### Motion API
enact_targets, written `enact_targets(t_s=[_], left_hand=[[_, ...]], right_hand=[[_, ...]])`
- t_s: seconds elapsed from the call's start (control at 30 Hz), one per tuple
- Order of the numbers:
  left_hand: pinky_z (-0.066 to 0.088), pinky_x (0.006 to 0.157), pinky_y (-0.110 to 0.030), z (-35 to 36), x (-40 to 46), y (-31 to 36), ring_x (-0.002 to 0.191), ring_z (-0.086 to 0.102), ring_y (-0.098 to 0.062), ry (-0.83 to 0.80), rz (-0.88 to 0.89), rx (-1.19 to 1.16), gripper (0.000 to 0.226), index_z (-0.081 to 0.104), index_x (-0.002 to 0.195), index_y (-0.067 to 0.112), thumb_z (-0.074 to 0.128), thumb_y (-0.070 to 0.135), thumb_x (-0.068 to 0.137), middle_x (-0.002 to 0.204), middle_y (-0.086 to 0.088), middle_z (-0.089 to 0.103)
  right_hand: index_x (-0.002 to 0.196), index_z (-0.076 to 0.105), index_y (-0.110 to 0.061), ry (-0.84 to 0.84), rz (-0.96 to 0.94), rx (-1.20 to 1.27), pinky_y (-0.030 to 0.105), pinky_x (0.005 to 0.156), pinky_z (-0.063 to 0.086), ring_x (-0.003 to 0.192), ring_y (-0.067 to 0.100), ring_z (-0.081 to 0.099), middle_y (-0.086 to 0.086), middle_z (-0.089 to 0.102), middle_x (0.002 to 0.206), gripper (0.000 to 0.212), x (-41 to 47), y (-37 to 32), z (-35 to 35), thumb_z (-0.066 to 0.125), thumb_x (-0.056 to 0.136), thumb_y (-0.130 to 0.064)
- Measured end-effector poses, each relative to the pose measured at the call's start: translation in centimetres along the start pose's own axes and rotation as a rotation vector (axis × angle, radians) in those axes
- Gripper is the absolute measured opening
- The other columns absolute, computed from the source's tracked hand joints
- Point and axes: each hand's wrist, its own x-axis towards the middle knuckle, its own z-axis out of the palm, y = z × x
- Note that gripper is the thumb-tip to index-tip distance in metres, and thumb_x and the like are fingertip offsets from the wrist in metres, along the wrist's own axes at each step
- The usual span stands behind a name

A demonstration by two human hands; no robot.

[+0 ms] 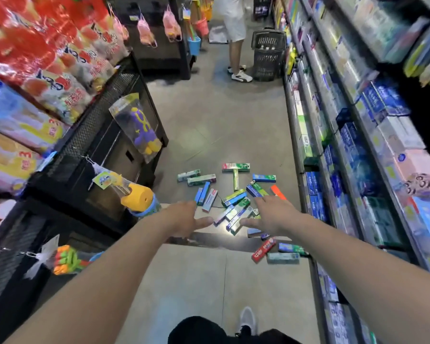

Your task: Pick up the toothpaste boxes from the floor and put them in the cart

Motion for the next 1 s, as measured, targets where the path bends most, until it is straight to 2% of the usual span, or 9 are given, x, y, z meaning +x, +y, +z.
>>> enact_targets(t_s=[0.03, 0.1, 0.33, 0.43, 0.5, 0.63, 0.77, 0.9, 1.0], left_hand=[[0.036, 0.108, -0.038, -0.8, 1.1, -0.1, 0.138, 0.038, -0.029, -0.005, 0.004, 0.000, 0.080, 0.032, 0.149, 0.010, 0.040, 0.068, 0.093, 0.153, -0.013, 0.037], [0.034, 0.108, -0.038, -2.4, 3.3, -0.5, 0.139, 0.037, -0.028, -0.004, 0.016, -0.015, 0.080, 0.032, 0.149, 0.011, 0.041, 0.067, 0.093, 0.153, -0.013, 0.037], [0.028, 0.113, -0.044, -6.9, 12.7, -2.9, 0.145, 0.028, -0.028, -0.029, 0.046, 0.076, 0.090, 0.019, 0.156, 0.015, 0.039, 0.073, 0.090, 0.160, -0.008, 0.026], [0.026, 0.114, -0.050, -9.2, 16.8, -4.7, 0.144, 0.030, -0.028, -0.033, 0.080, 0.149, 0.091, 0.023, 0.155, 0.018, 0.035, 0.077, 0.088, 0.159, -0.007, 0.029], [0.023, 0.115, -0.055, -10.8, 20.2, -6.2, 0.146, 0.026, -0.028, -0.060, 0.094, 0.185, 0.095, 0.019, 0.156, 0.021, 0.032, 0.082, 0.085, 0.161, -0.006, 0.026], [0.020, 0.116, -0.054, -13.4, 26.4, -7.4, 0.149, 0.021, -0.030, -0.118, 0.147, 0.245, 0.097, 0.013, 0.157, 0.023, 0.033, 0.083, 0.083, 0.163, -0.006, 0.019], [0.028, 0.115, -0.050, -13.9, 31.8, -7.0, 0.146, 0.026, -0.031, -0.157, 0.208, 0.305, 0.098, 0.015, 0.157, 0.020, 0.032, 0.083, 0.084, 0.162, -0.008, 0.022], [0.033, 0.113, -0.050, -12.1, 37.3, -5.8, 0.142, 0.030, -0.037, -0.211, 0.213, 0.306, 0.094, 0.020, 0.155, 0.018, 0.034, 0.079, 0.086, 0.159, -0.011, 0.029], [0.037, 0.110, -0.047, -9.2, 41.3, -5.3, 0.136, 0.040, -0.033, -0.263, 0.193, 0.280, 0.091, 0.020, 0.155, 0.016, 0.036, 0.076, 0.089, 0.155, -0.012, 0.035]], right_hand=[[0.147, 0.035, -0.016, -0.003, 0.003, 0.004, 0.047, 0.111, 0.035, 0.138, 0.029, 0.037, 0.008, 0.043, 0.148, 0.121, 1.2, 0.3, -0.5, 0.015, 0.060, -0.098], [0.149, 0.032, -0.016, -0.013, 0.020, 0.005, 0.048, 0.113, 0.032, 0.142, 0.031, 0.032, 0.007, 0.040, 0.152, 0.113, 3.7, 0.7, -1.5, 0.022, 0.069, -0.094], [0.149, 0.031, -0.017, -0.034, 0.056, 0.030, 0.048, 0.110, 0.034, 0.138, 0.031, 0.036, 0.007, 0.043, 0.149, 0.106, 12.3, 0.7, -4.2, 0.031, 0.074, -0.091], [0.155, 0.022, -0.016, -0.054, 0.092, 0.059, 0.050, 0.114, 0.031, 0.146, 0.031, 0.024, 0.006, 0.027, 0.160, 0.110, 15.3, 0.4, -5.7, 0.030, 0.074, -0.091], [0.156, 0.017, -0.017, -0.060, 0.128, 0.103, 0.051, 0.115, 0.030, 0.149, 0.028, 0.018, 0.005, 0.019, 0.163, 0.110, 17.5, 0.2, -6.7, 0.031, 0.075, -0.090], [0.155, 0.021, -0.018, 0.009, 0.207, 0.181, 0.051, 0.111, 0.037, 0.146, 0.026, 0.027, 0.005, 0.029, 0.159, 0.105, 21.3, 0.1, -7.7, 0.033, 0.077, -0.088], [0.151, 0.029, -0.017, 0.018, 0.266, 0.233, 0.043, 0.108, 0.038, 0.136, 0.026, 0.039, 0.007, 0.039, 0.151, 0.093, 24.5, 0.7, -7.3, 0.040, 0.083, -0.080], [0.141, 0.039, -0.017, 0.009, 0.351, 0.316, 0.041, 0.103, 0.041, 0.128, 0.025, 0.045, 0.007, 0.047, 0.142, 0.086, 28.6, 3.0, -5.0, 0.044, 0.082, -0.079], [0.139, 0.040, -0.018, -0.040, 0.413, 0.407, 0.041, 0.097, 0.046, 0.123, 0.026, 0.051, 0.007, 0.051, 0.137, 0.082, 31.7, 4.5, -2.0, 0.054, 0.081, -0.074]])
